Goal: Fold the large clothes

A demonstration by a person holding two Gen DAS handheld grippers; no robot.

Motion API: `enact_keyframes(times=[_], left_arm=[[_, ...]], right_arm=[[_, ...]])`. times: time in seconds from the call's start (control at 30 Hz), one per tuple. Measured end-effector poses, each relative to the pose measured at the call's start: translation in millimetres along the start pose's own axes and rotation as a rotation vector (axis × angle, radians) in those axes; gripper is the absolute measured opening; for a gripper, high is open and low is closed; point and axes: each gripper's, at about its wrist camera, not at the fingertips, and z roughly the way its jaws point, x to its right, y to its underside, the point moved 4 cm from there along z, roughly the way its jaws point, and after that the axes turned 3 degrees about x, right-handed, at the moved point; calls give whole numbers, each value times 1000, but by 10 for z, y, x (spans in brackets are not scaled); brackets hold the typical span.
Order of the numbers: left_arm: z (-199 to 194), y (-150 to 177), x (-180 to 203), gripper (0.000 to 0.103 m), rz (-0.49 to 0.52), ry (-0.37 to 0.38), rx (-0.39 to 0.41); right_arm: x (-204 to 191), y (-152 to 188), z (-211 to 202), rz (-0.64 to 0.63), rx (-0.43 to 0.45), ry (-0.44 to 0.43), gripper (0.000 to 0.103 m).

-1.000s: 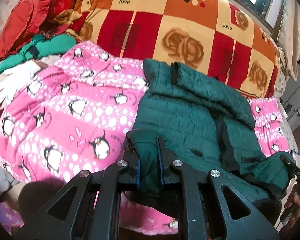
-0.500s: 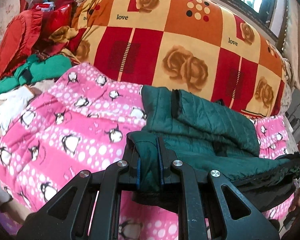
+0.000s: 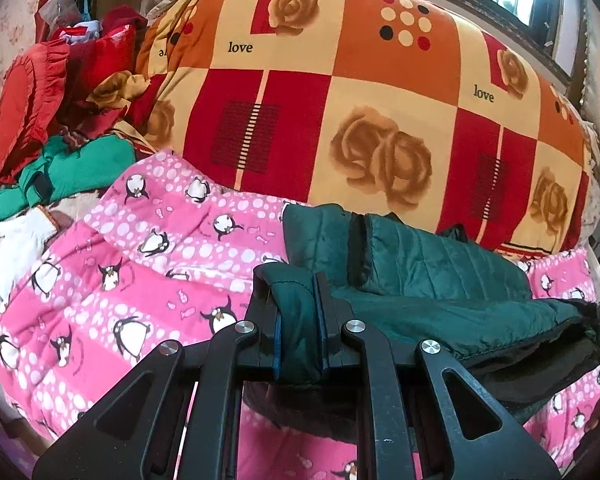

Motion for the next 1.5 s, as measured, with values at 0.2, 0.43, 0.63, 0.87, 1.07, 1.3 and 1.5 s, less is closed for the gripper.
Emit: enact_keyframes(times=[0.2, 0.43, 0.63, 0.87, 1.07, 1.3, 1.5], left_arm=[[200, -162, 44, 13, 11, -23, 2], [496, -414, 112, 12, 5, -52, 8], [876, -655, 224, 13, -6, -83, 1], [1362, -741, 263, 13, -24, -132, -34], [1778, -624, 205, 13, -33, -175, -78], [1947, -598, 152, 19, -58, -84, -65], [1724, -688, 20, 68, -128, 48, -65]], right_arm=[[40, -175, 192, -15, -7, 25, 22], [24, -476, 450, -39, 3, 48, 22], [115, -728, 832, -7, -6, 61, 22], [191, -879, 1306, 28, -36, 68, 22], [260, -843, 1769, 66, -59, 92, 22], [338, -711, 2225, 94, -93, 148, 23], [357, -730, 2263, 130, -77, 97, 33]])
